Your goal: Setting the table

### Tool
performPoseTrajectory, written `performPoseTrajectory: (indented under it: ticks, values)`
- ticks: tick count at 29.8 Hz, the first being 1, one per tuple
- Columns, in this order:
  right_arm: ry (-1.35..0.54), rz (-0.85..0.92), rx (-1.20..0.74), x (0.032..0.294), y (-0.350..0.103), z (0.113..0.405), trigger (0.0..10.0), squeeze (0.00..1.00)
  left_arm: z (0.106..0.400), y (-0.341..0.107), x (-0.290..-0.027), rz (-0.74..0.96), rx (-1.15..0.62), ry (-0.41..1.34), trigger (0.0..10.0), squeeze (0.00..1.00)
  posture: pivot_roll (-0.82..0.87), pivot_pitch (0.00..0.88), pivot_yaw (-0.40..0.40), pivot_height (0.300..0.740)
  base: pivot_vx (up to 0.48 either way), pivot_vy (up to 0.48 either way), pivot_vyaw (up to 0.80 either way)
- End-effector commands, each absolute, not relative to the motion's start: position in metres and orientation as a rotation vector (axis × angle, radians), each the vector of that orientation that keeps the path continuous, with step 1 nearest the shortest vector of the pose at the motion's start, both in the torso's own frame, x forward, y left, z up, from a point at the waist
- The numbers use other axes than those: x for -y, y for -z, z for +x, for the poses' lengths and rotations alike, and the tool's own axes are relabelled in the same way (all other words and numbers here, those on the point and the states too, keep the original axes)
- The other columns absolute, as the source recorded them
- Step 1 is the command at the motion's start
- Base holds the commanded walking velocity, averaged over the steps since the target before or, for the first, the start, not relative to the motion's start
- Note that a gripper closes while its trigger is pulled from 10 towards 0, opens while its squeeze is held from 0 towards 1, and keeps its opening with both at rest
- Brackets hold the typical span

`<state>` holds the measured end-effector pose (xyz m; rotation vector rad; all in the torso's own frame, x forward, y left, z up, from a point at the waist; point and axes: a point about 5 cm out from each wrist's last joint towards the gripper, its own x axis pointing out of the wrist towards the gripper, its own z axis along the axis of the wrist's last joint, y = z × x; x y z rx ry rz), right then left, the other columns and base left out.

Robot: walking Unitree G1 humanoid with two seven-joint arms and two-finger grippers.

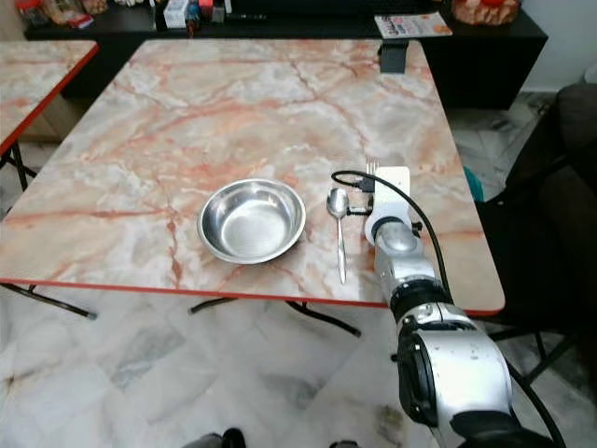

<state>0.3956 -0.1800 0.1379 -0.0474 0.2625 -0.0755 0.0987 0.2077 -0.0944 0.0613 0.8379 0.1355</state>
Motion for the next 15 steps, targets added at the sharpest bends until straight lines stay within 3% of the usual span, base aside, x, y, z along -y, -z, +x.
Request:
performPoseTrajectory:
  ticks: [1,13,14,15]
  values:
    - [0.071,-0.048,-0.246,0.1796,-0.1438,0.3977,10.0,0.0,0.0881,0.0975,-0.2076,0.064,-0.875,-0.127,10.0,0.0,0.02,0.228,0.031,0.74,0.0,0.0,0.0]
    - [0.074,-0.047,-0.278,0.1782,-0.1386,0.3962,10.0,0.0,0.0937,0.0957,-0.2065,0.057,-0.862,-0.133,10.0,0.0,0.03,0.244,0.028,0.74,0.0,0.0,0.0]
    - [0.068,-0.046,-0.28,0.1771,-0.1385,0.3963,10.0,0.71,0.0947,0.0955,-0.2062,0.055,-0.86,-0.134,10.0,0.0,0.03,0.245,0.028,0.74,0.0,0.0,0.0]
    - [0.068,-0.046,-0.28,0.1771,-0.1385,0.3963,10.0,0.71,0.0947,0.0955,-0.2062,0.055,-0.86,-0.134,10.0,0.0,0.03,0.245,0.028,0.74,0.0,0.0,0.0]
